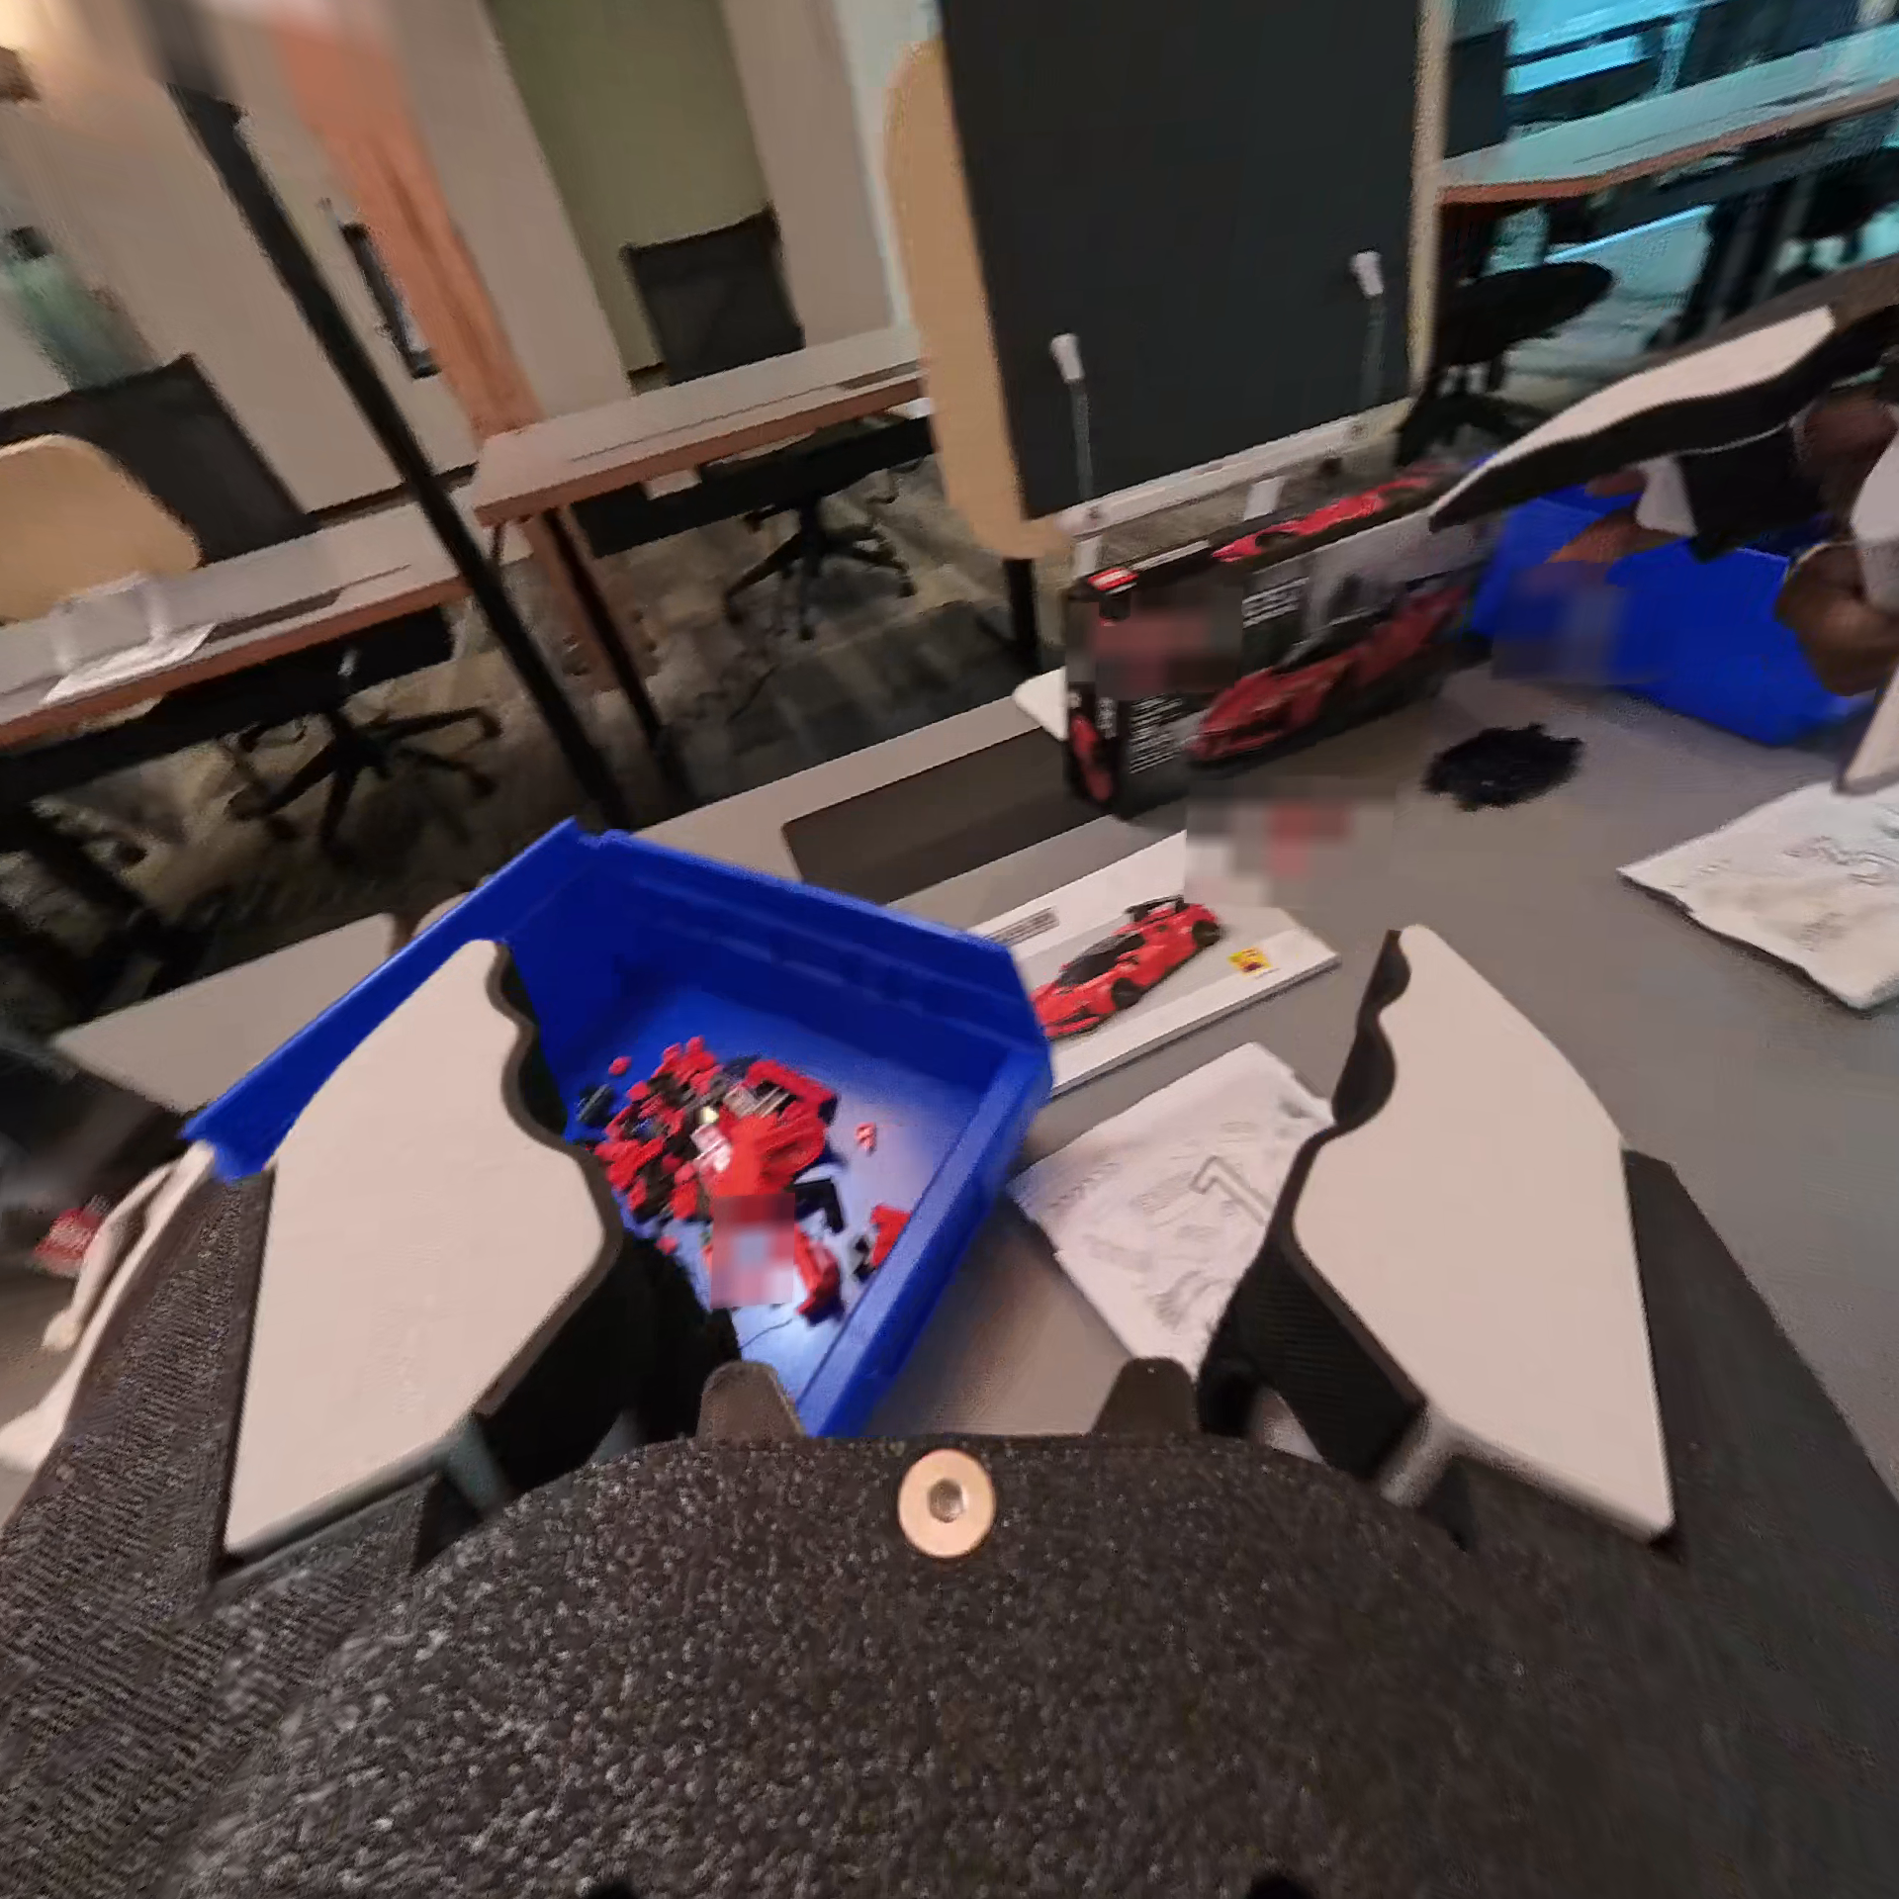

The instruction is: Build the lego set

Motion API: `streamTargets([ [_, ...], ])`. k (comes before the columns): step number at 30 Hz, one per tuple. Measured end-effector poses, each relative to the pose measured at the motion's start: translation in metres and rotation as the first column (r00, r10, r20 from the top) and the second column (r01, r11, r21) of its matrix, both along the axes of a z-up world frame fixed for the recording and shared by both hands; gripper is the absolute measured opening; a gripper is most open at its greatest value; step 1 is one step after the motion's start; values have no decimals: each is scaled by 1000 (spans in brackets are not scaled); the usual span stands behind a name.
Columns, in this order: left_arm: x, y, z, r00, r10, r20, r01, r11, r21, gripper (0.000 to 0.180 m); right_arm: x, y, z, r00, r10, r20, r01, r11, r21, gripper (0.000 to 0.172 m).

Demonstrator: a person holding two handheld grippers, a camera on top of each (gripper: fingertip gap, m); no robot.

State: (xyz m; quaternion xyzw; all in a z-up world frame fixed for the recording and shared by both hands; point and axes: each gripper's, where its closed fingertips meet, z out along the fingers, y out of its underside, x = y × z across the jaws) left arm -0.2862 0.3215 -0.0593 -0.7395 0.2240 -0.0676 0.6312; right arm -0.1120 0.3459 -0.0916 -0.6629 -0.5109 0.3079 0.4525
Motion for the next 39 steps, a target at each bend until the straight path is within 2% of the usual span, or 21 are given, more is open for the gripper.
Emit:
streamTargets([
  [2, 29, -2, 2, 998, -52, -23, 52, 999, 7, 146, 33, -19, 1, 996, -27, -82, 26, 1000, -13, 146],
  [6, 96, -18, 8, 983, -185, 1, 185, 982, 32, 146, 99, -44, -3, 974, -93, -208, 67, 990, -128, 146],
  [9, 134, -31, 7, 967, -254, -4, 253, 960, 123, 146, 157, -46, -14, 962, -209, -175, 179, 969, -171, 146],
  [11, 156, -29, 8, 953, -304, -19, 301, 932, 202, 144, 198, -46, -27, 950, -295, -104, 277, 948, -159, 146],
  [14, 180, -13, -5, 919, -363, -152, 386, 907, 170, 138, 254, -44, -41, 886, -461, -45, 454, 883, -114, 145],
  [16, 181, 0, -6, 917, -324, -232, 367, 914, 175, 130, 279, -50, -47, 845, -534, -16, 528, 840, -120, 141],
  [18, 188, -2, -6, 917, -344, -202, 383, 900, 206, 124, 292, -61, -55, 828, -559, 40, 559, 820, -119, 140],
  [20, 200, -10, -12, 904, -402, -142, 424, 886, 189, 122, 295, -78, -70, 838, -536, 97, 545, 830, -120, 133],
  [22, 213, -21, -22, 875, -473, -107, 484, 858, 170, 110, 289, -107, -100, 874, -445, 194, 480, 853, -205, 115],
  [25, 232, -35, -45, 834, -549, -56, 551, 823, 138, 79, 278, -142, -150, 876, -397, 274, 472, 825, -310, 77],
  [26, 238, -41, -54, 819, -570, -65, 573, 812, 107, 57, 272, -151, -163, 879, -394, 269, 470, 815, -341, 62],
  [27, 242, -48, -61, 809, -581, -90, 588, 804, 87, 18, 266, -161, -174, 884, -389, 260, 463, 807, -368, 48],
  [28, 243, -53, -64, 807, -578, -119, 589, 803, 94, 0, 261, -168, -182, 886, -389, 253, 460, 806, -372, 28],
  [30, 243, -60, -60, 822, -542, -174, 565, 814, 135, 0, 261, -172, -193, 863, -428, 270, 495, 822, -280, 0],
  [32, 240, -64, -66, 819, -525, -231, 558, 823, 107, 0, 269, -166, -192, 817, -514, 260, 563, 810, -167, 0],
  [34, 235, -68, -78, 814, -527, -246, 555, 830, 58, 0, 269, -157, -181, 802, -567, 187, 593, 793, -139, 6],
  [35, 232, -69, -86, 814, -529, -239, 552, 833, 40, 0, 269, -151, -174, 794, -591, 142, 607, 786, -120, 26],
  [36, 228, -68, -94, 823, -522, -224, 540, 842, 23, 3, 272, -142, -168, 771, -628, 102, 636, 765, -100, 58],
  [37, 222, -64, -101, 841, -501, -205, 515, 857, 21, 14, 276, -132, -162, 741, -668, 68, 671, 737, -79, 97],
  [38, 215, -56, -104, 872, -455, -182, 469, 882, 42, 28, 278, -123, -159, 725, -687, 52, 689, 722, -66, 124],
  [39, 203, -44, -104, 917, -370, -146, 383, 920, 77, 51, 277, -116, -160, 721, -691, 57, 693, 717, -69, 139],
])
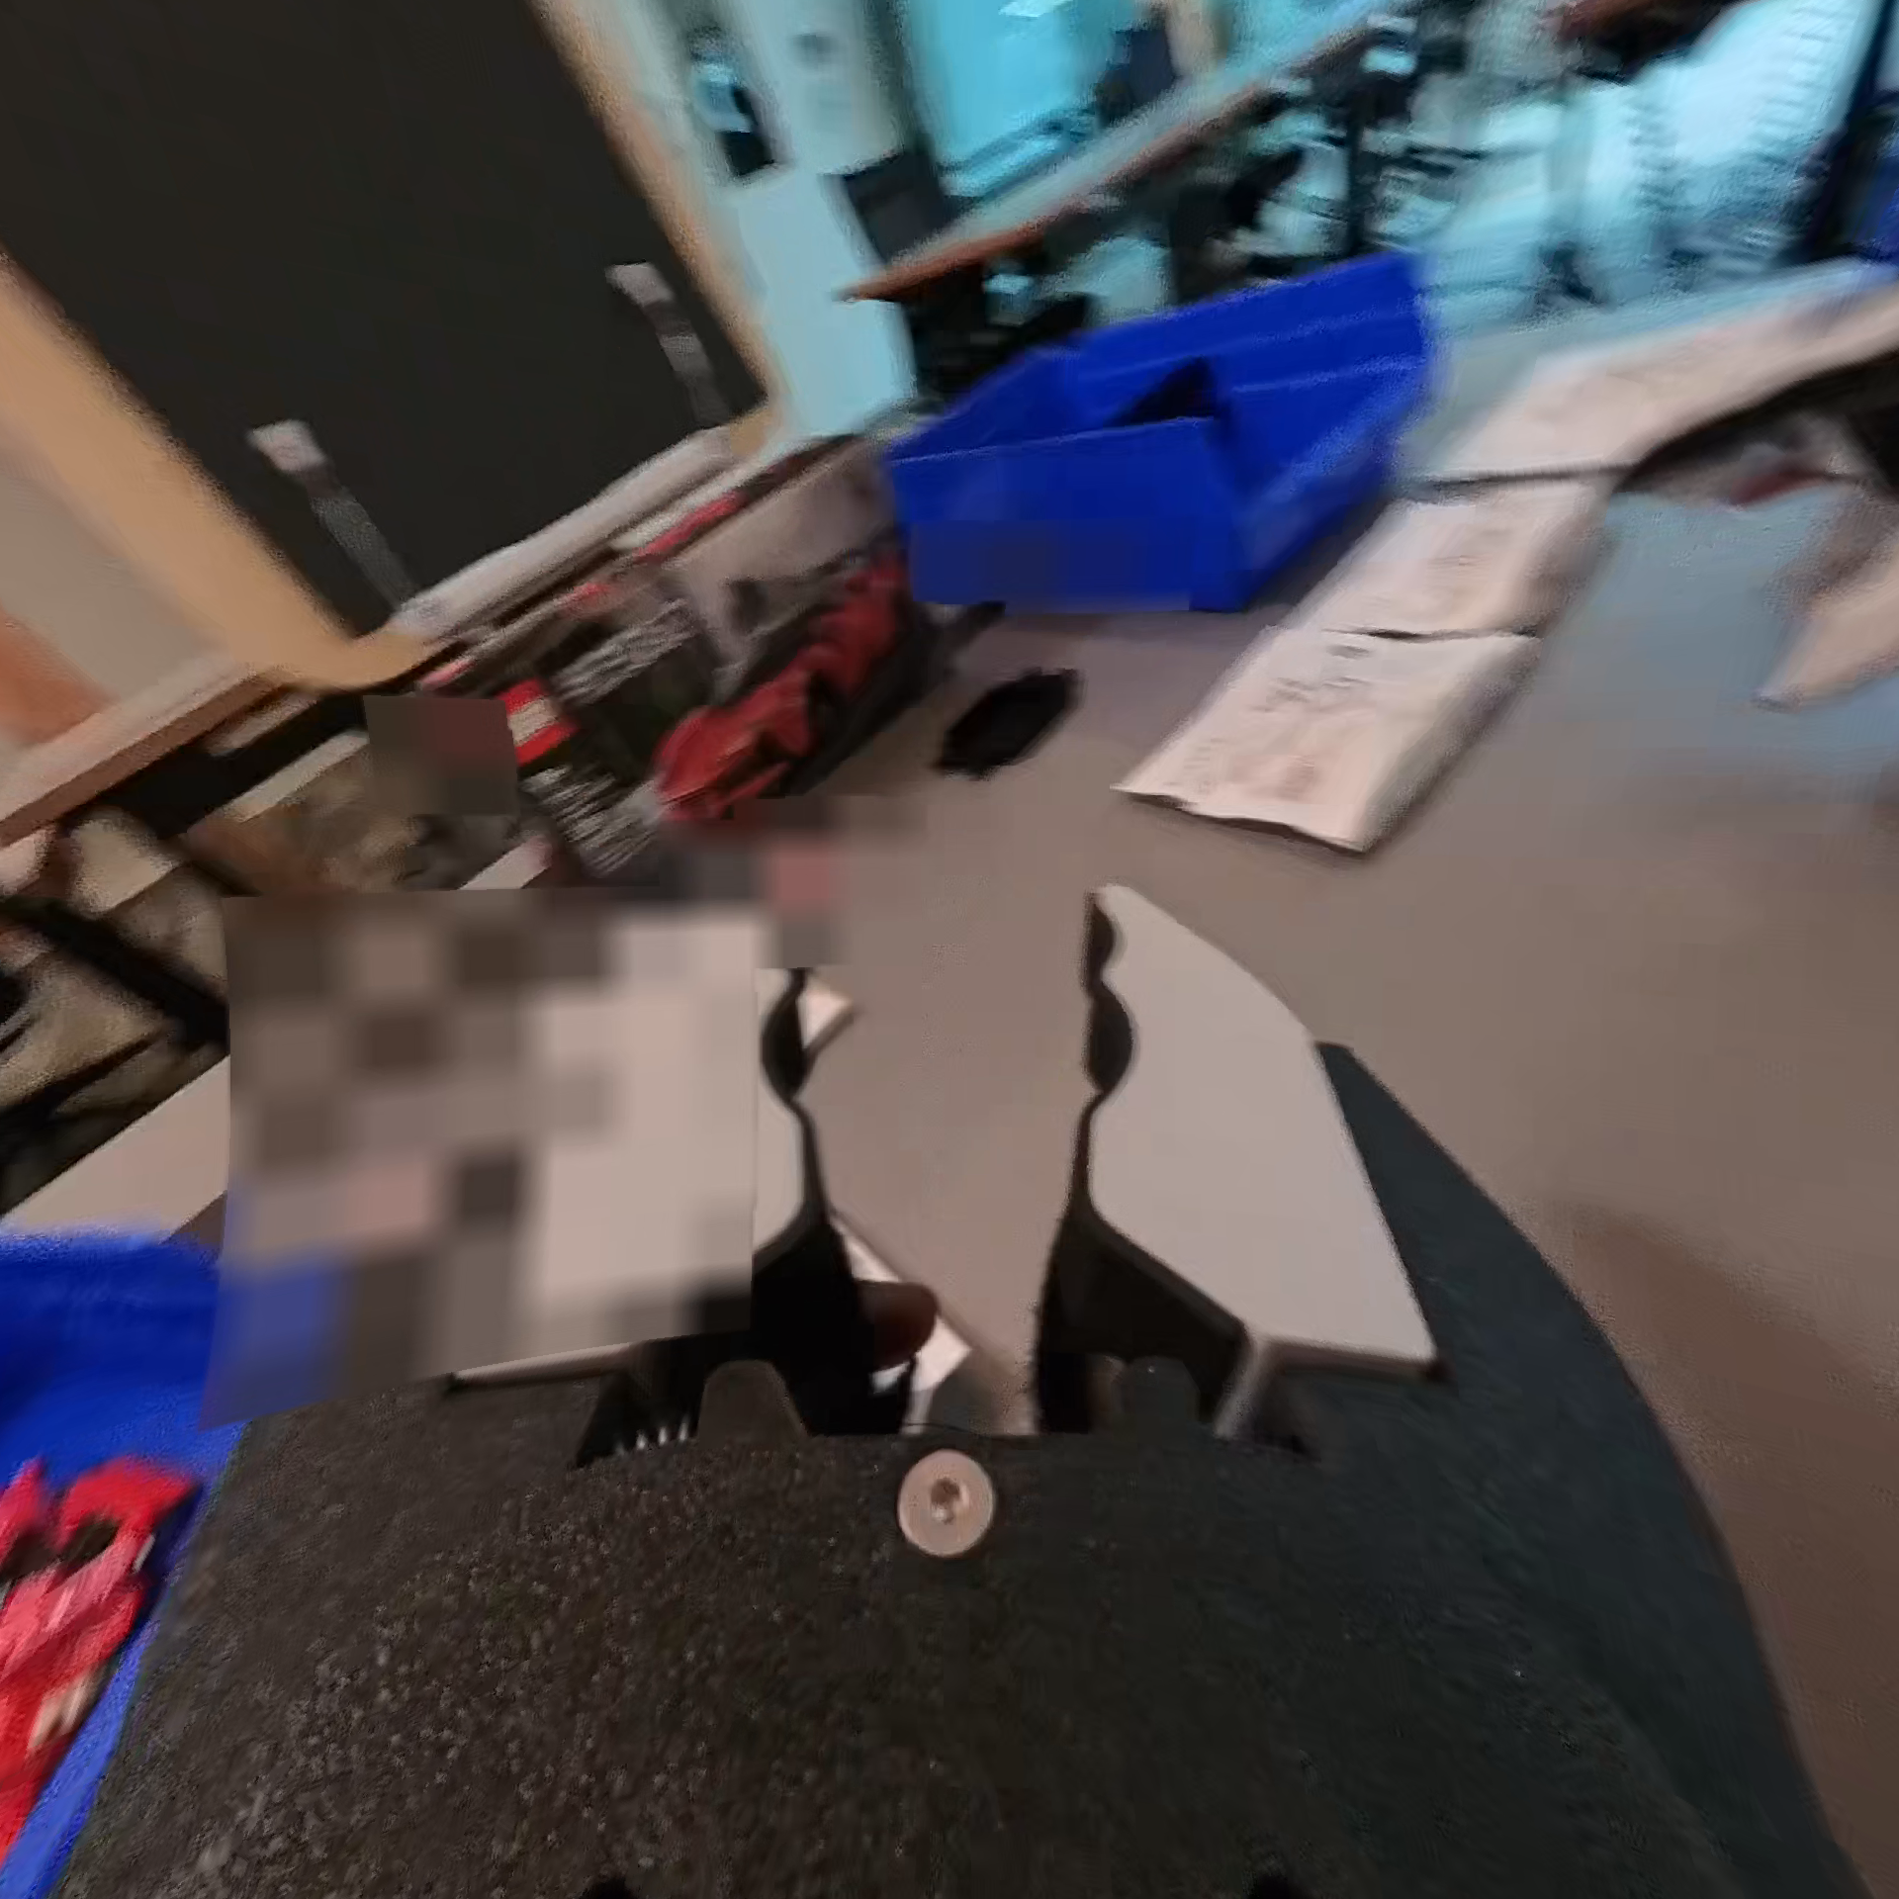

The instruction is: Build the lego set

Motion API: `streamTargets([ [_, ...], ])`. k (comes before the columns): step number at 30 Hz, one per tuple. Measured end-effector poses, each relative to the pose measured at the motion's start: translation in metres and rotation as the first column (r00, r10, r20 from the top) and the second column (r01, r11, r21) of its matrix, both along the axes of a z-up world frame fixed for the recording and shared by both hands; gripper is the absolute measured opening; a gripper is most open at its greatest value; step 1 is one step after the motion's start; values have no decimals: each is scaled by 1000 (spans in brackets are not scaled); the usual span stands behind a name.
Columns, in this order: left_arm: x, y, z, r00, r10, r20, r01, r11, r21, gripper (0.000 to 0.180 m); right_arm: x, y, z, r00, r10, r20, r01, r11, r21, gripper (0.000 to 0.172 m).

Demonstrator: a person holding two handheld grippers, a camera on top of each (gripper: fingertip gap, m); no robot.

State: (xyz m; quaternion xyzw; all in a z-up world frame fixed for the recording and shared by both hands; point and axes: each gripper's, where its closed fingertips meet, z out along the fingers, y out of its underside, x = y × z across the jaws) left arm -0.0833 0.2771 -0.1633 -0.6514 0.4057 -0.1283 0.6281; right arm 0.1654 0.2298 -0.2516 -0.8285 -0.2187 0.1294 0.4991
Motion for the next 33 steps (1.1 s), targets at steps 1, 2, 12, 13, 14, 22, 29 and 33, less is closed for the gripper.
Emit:
streamTargets([
  [1, -12, 11, 1, 996, 88, 33, -88, 996, -1, 70, -2, 4, -3, 1000, 6, 7, -6, 999, -32, 143],
  [2, -22, 17, -2, 989, 142, 33, -141, 990, -26, 77, -5, 7, -9, 1000, 15, 15, -14, 997, -76, 144],
  [12, -30, 0, -24, 986, -67, 154, 124, 909, -397, 125, -29, 43, -23, 994, 111, -9, -111, 979, -170, 105],
  [13, -35, 1, -29, 990, -64, 126, 110, 911, -398, 124, -30, 47, -24, 993, 115, 4, -112, 978, -174, 110],
  [14, -42, 4, -34, 995, -45, 86, 76, 915, -396, 121, -30, 50, -27, 993, 116, 19, -110, 975, -191, 114],
  [22, -92, 19, -63, 990, 101, -95, -133, 891, -434, 92, -65, 15, -37, 966, 257, 27, -239, 930, -277, 113],
  [29, -86, 21, -95, 976, 51, -214, -144, 883, -448, 90, -81, -3, -21, 965, 257, -50, -261, 938, -229, 103],
  [33, -97, 22, -98, 941, 61, -333, -193, 906, -378, 84, -66, 11, -10, 986, 162, -35, -166, 970, -177, 99],
])
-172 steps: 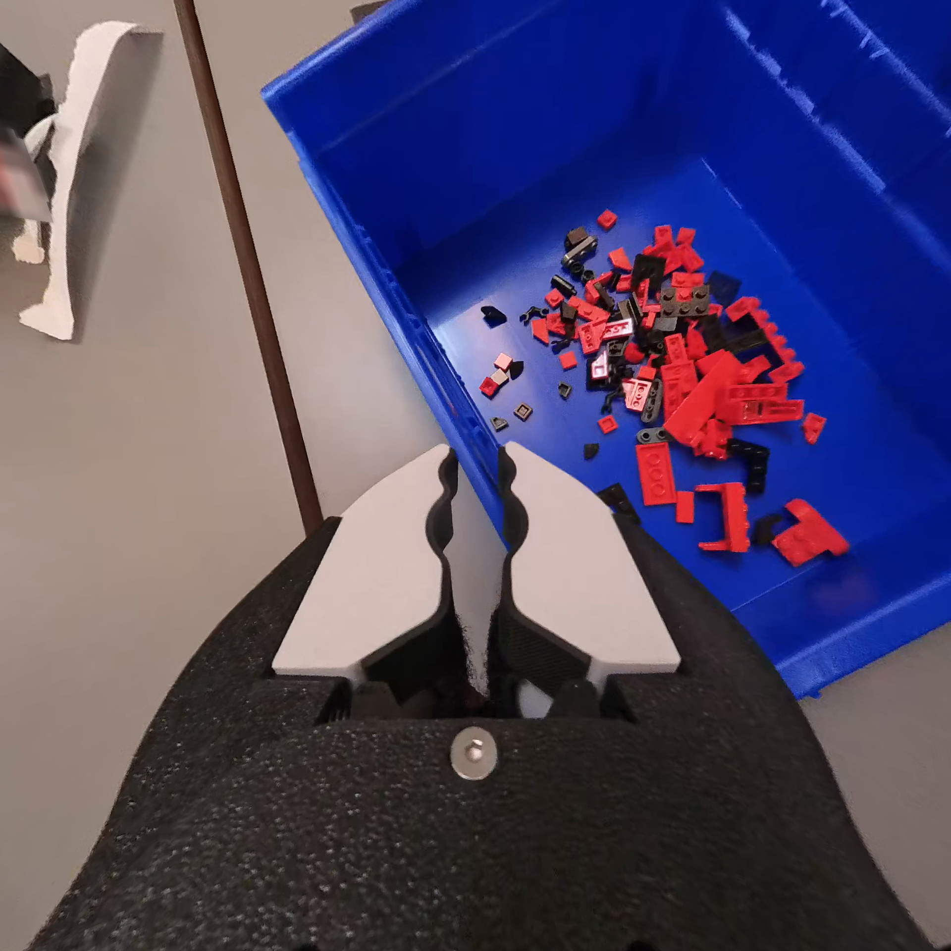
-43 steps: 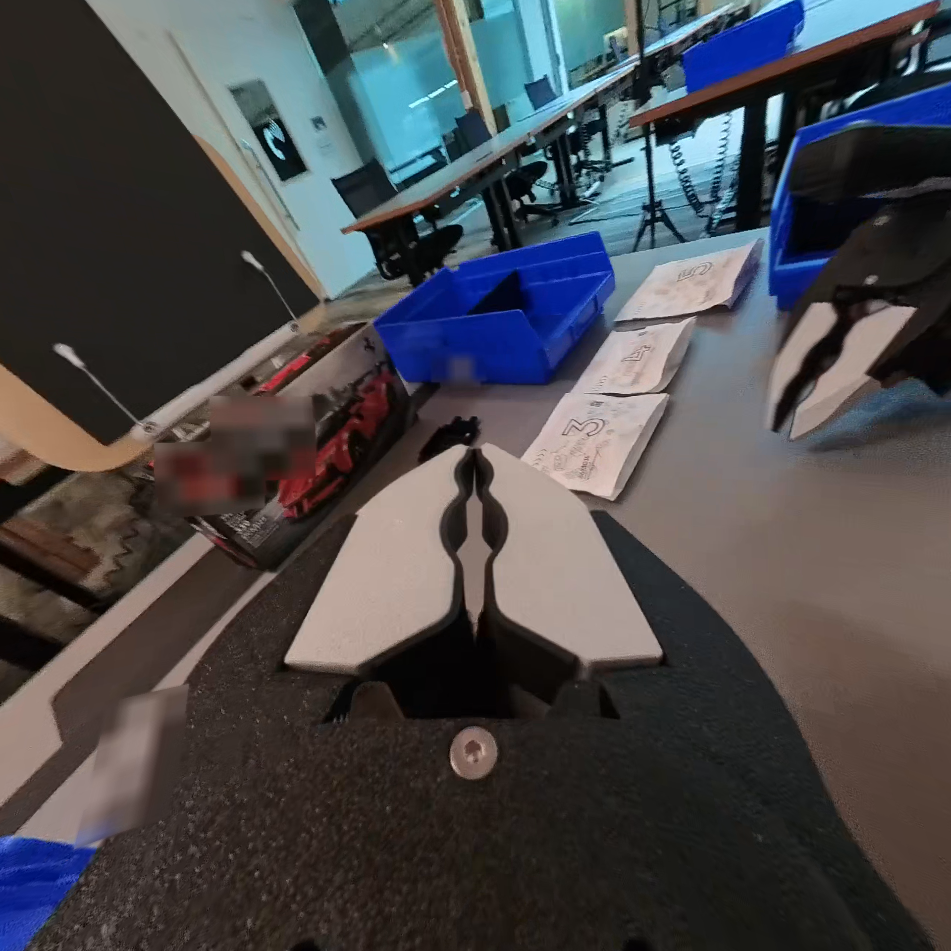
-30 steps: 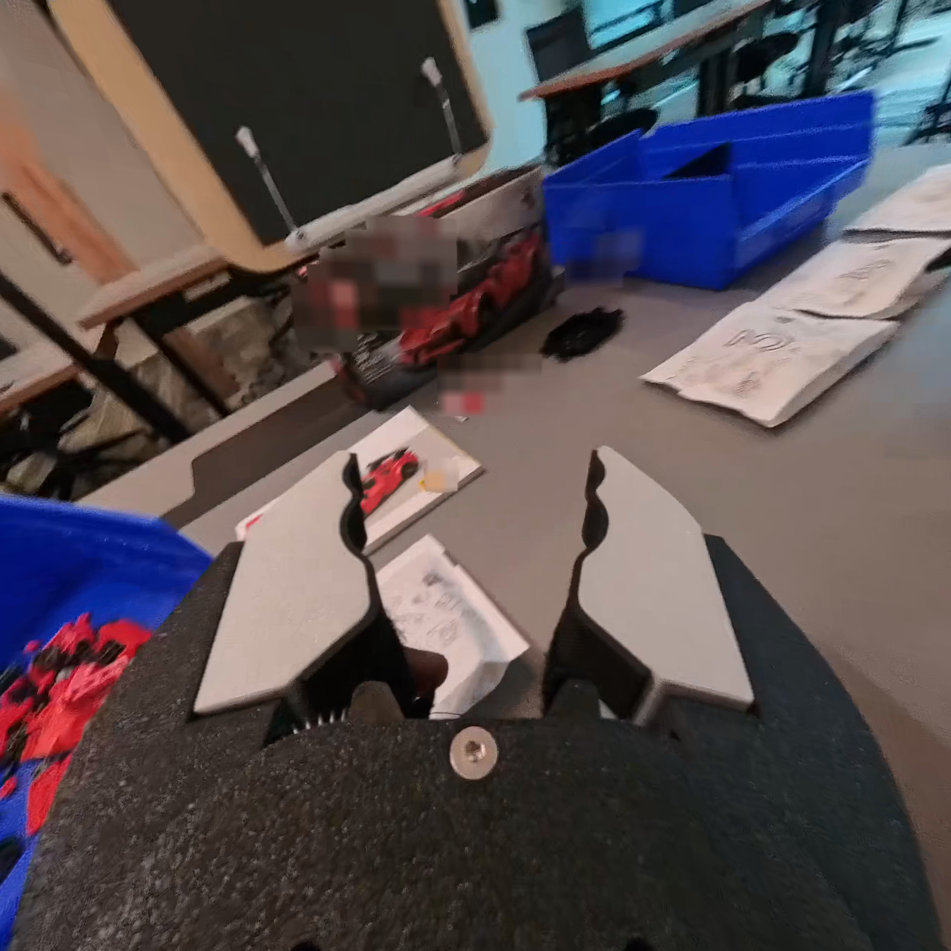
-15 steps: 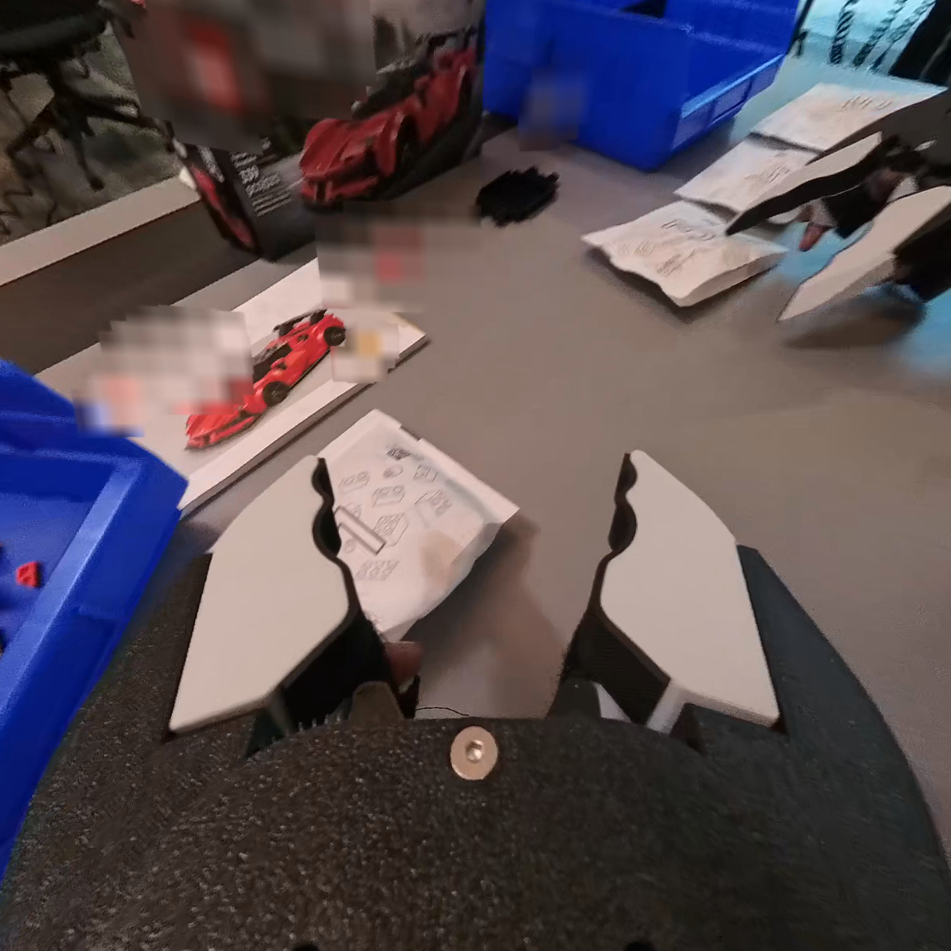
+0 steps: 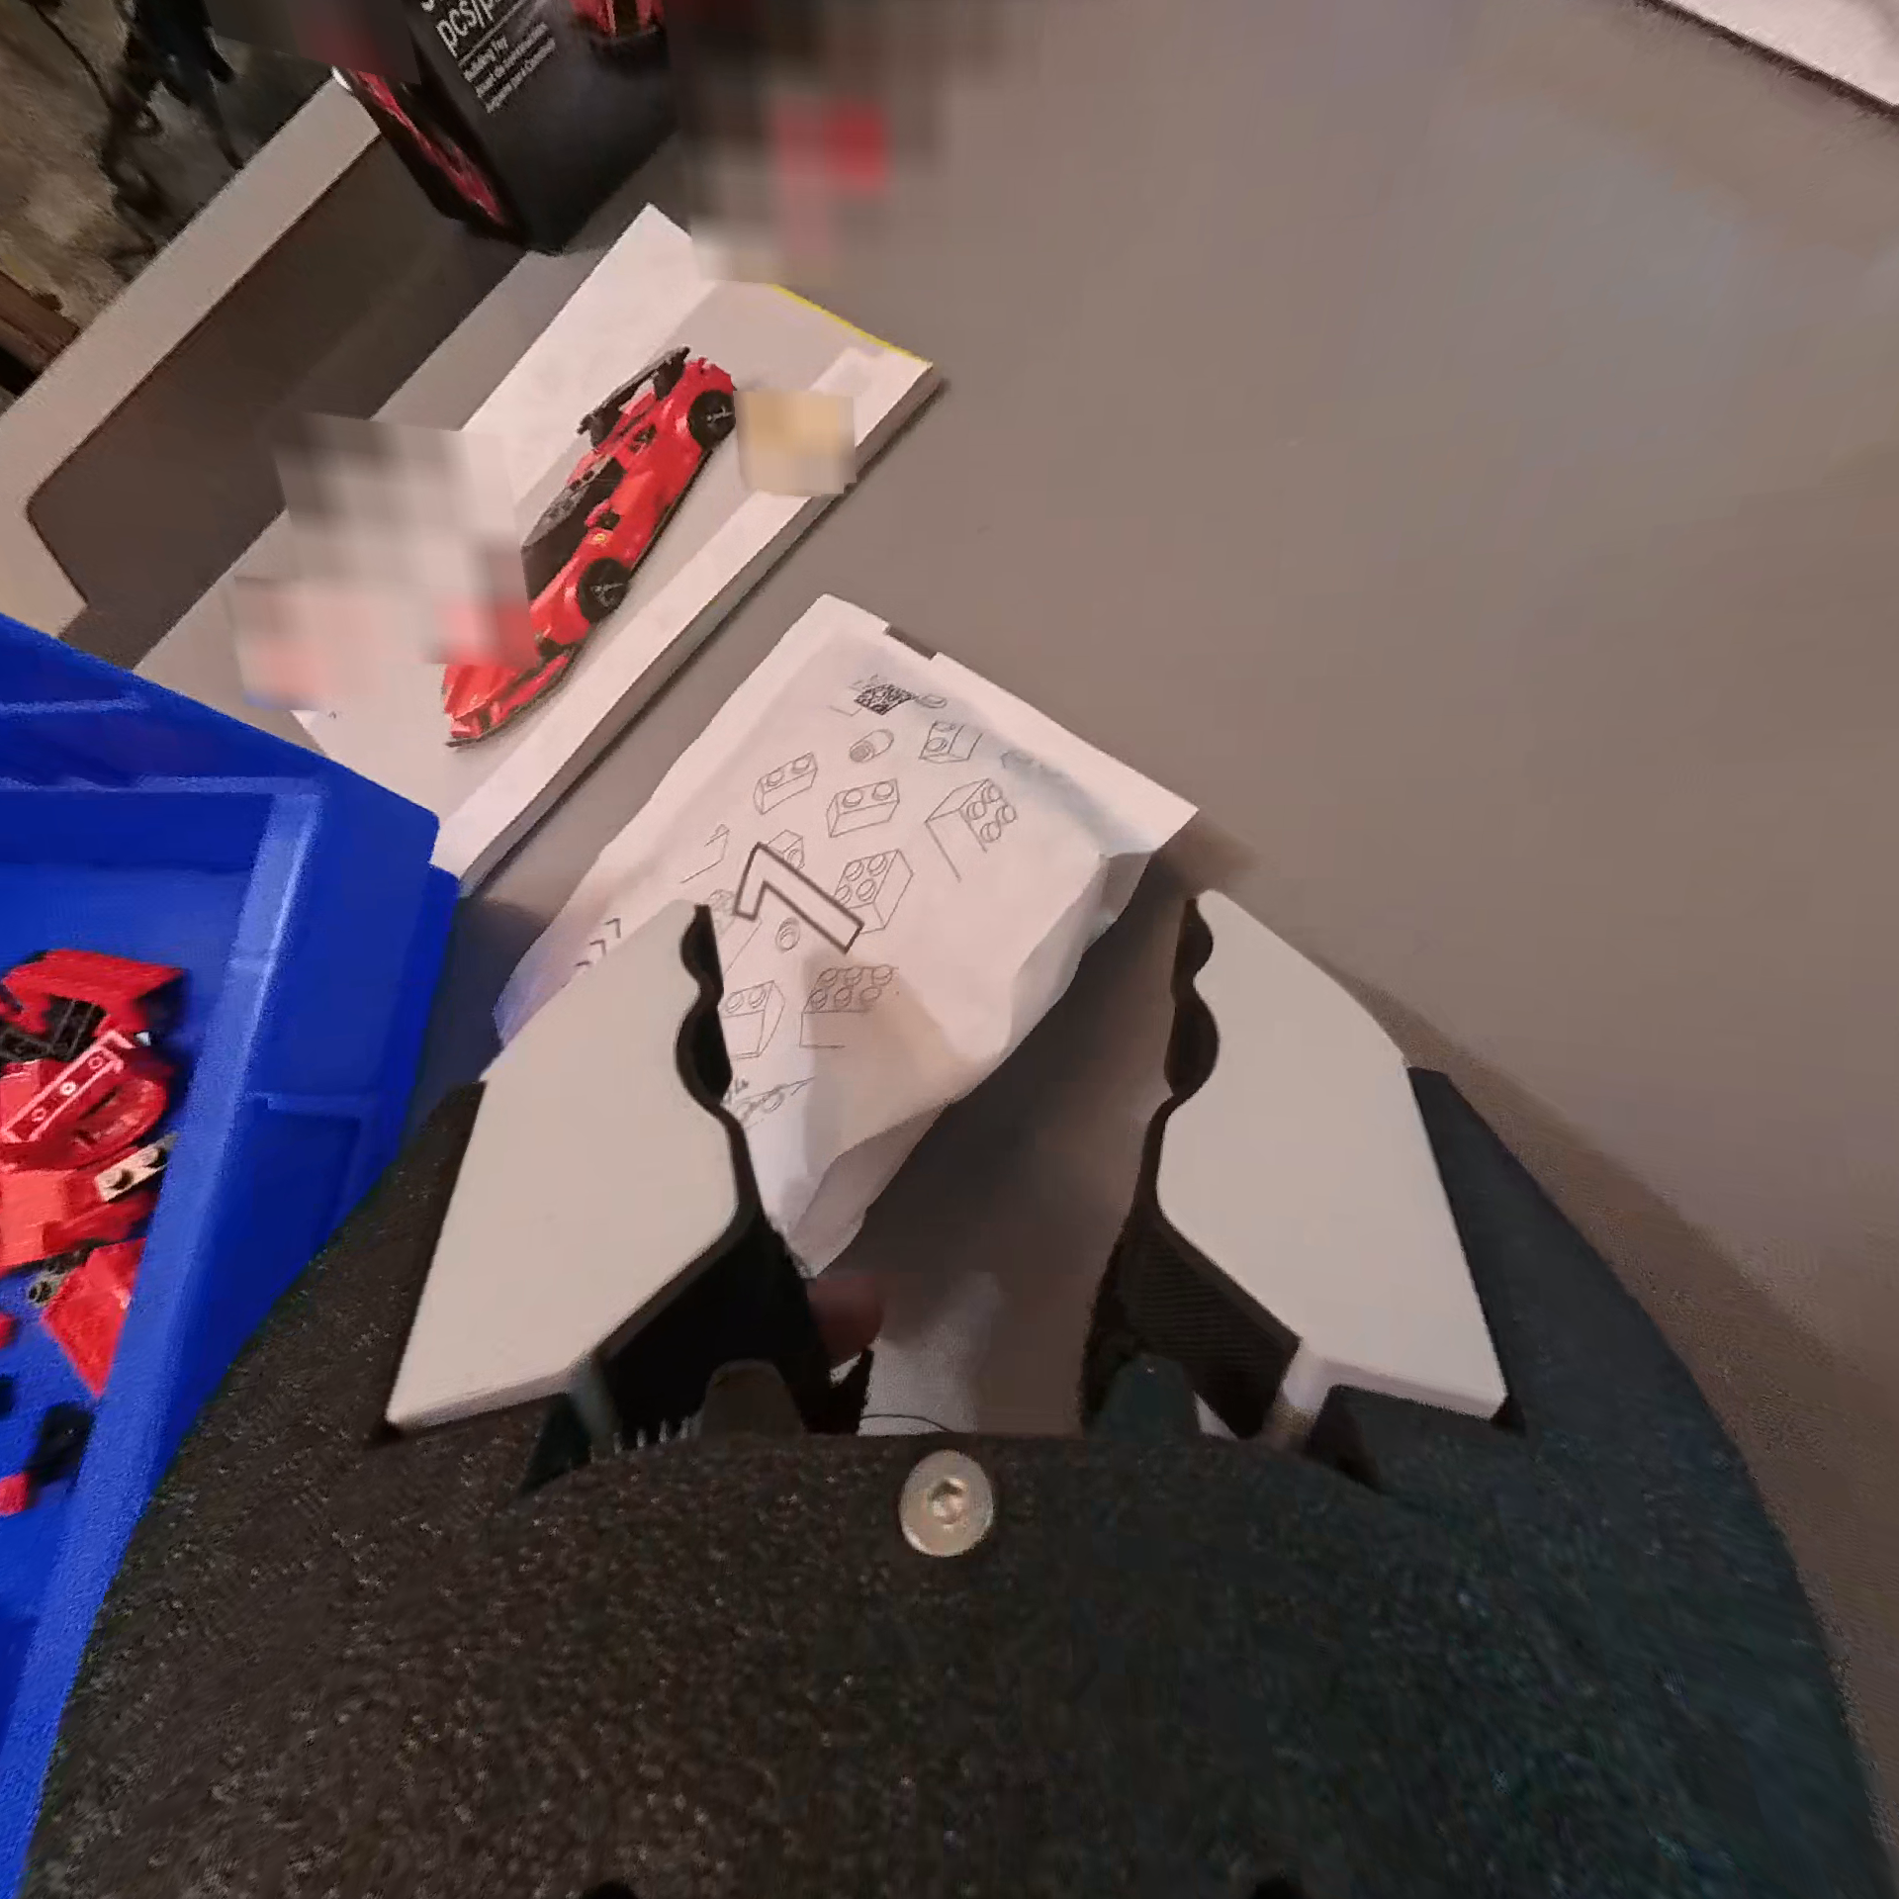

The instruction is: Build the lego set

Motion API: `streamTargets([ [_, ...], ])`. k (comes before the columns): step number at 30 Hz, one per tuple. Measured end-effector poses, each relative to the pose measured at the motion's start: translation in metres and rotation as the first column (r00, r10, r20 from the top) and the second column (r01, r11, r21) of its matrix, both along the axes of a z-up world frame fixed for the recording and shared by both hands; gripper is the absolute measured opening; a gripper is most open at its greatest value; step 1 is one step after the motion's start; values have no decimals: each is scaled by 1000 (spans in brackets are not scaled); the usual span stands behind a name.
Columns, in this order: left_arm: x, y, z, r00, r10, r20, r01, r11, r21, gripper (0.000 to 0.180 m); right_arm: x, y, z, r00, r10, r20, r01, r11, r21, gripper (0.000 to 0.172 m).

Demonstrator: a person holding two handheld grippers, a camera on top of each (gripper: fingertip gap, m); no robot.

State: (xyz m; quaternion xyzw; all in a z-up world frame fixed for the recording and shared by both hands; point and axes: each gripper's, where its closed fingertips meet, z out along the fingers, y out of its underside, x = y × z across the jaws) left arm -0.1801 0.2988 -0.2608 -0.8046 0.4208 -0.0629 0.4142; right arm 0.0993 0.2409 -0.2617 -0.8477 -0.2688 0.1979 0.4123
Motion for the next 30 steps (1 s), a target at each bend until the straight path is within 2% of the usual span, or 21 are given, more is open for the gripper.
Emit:
streamTargets([
  [3, 0, -2, -3, 1000, -7, 20, 7, 999, -35, 72, 10, 7, -7, 998, -51, 30, 52, 998, -29, 100],
  [5, 0, -6, -10, 1000, -26, 7, 26, 998, -64, 43, 10, 8, -12, 998, -45, 33, 47, 998, -53, 99],
  [8, 0, -8, -14, 999, -45, -29, 43, 997, -61, 41, 7, 8, -16, 999, -52, 15, 53, 996, -65, 93],
  [11, 7, -14, -15, 995, -88, -38, 85, 993, -77, 41, 1, 1, -19, 1000, -22, 13, 23, 996, -89, 70],
  [15, 25, -24, -14, 987, -157, -26, 153, 983, -99, 41, -6, -12, -23, 999, 37, 9, -35, 993, -117, 70],
  [17, 35, -28, -14, 982, -186, -21, 183, 978, -100, 41, -5, -17, -21, 999, 44, 3, -43, 992, -117, 76],
  [20, 60, -33, -15, 975, -221, 19, 222, 970, -95, 41, 13, -7, -13, 996, -90, -12, 89, 992, -84, 91],
  [23, 90, -44, -15, 954, -296, 46, 299, 950, -91, 41, 27, 7, -10, 979, -203, -5, 201, 973, -116, 126],
  [25, 102, -48, -16, 949, -314, 22, 315, 946, -81, 42, 29, 15, -18, 971, -223, 81, 234, 959, -159, 146],
  [27, 110, -51, -18, 942, -334, -24, 332, 941, -60, 43, 24, 26, -23, 964, -222, 144, 244, 955, -168, 146],
  [30, 119, -56, -19, 932, -359, -54, 357, 933, -49, 45, 17, 45, -29, 962, -226, 151, 256, 942, -219, 144],
])
